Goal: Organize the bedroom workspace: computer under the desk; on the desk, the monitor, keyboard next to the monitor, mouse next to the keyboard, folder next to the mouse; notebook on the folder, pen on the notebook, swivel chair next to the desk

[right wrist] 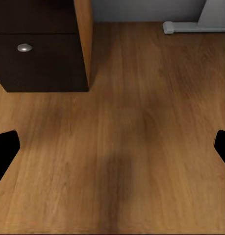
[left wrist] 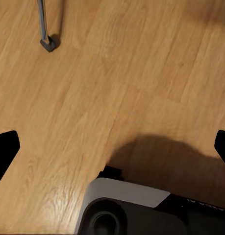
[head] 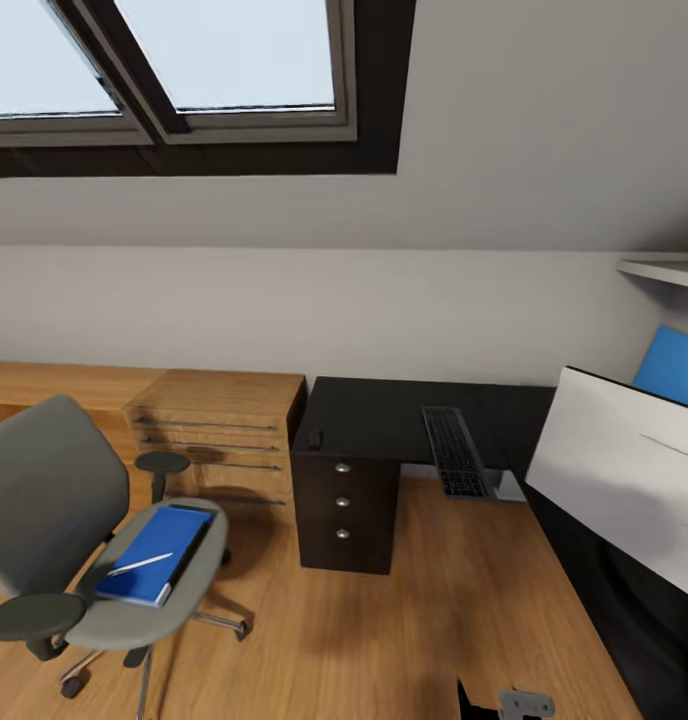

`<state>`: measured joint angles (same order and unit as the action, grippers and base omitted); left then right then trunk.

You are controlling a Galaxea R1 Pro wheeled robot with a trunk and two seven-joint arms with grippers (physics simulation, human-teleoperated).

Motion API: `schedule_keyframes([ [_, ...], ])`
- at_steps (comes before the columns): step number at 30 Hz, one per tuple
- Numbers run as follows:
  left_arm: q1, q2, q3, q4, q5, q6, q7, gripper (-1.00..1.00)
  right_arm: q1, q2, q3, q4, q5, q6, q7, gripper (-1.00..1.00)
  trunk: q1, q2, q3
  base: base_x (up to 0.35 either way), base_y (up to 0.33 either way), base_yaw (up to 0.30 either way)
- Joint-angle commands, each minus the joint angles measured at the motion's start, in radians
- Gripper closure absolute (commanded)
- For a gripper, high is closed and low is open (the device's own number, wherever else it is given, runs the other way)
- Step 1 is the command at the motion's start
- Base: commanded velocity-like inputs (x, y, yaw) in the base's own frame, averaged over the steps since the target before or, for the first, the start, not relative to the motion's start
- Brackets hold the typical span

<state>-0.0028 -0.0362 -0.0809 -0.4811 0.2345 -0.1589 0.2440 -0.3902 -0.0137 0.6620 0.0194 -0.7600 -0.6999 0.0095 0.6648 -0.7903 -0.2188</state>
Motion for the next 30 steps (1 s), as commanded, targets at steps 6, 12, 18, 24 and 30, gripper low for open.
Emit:
schedule_keyframes([
  [6,0.0,0.001,-0.009,-0.001,0.01,-0.004,0.008,-1.0,-0.001,0.0,0.008,0.002,-0.006,-0.002,0.001,-1.0,0.0,-0.001,-0.002,-0.33,-0.016,0.0],
  [12,0.0,0.001,-0.008,-0.001,0.011,-0.004,0.008,-1.0,0.0,0.0,0.008,0.002,-0.006,-0.001,0.001,-1.0,0.0,-0.001,-0.002,-0.335,-0.002,0.0],
  [18,0.0,0.001,-0.008,-0.001,0.011,-0.004,0.008,-1.0,0.0,0.015,0.009,0.002,-0.006,-0.002,0.0,-1.0,0.0,-0.001,-0.002,-0.337,0.0,0.0],
  [24,0.0,0.001,-0.008,-0.001,0.011,-0.004,0.008,-1.0,0.001,0.023,0.008,0.002,-0.005,-0.003,0.0,-1.0,0.0,-0.001,-0.002,-0.337,0.0,0.0],
  [30,0.0,0.001,-0.009,-0.001,0.011,-0.004,0.008,-1.0,0.0,0.026,0.008,0.002,-0.005,-0.003,0.001,-1.0,0.0,-0.001,-0.002,-0.334,-0.071,0.0],
])
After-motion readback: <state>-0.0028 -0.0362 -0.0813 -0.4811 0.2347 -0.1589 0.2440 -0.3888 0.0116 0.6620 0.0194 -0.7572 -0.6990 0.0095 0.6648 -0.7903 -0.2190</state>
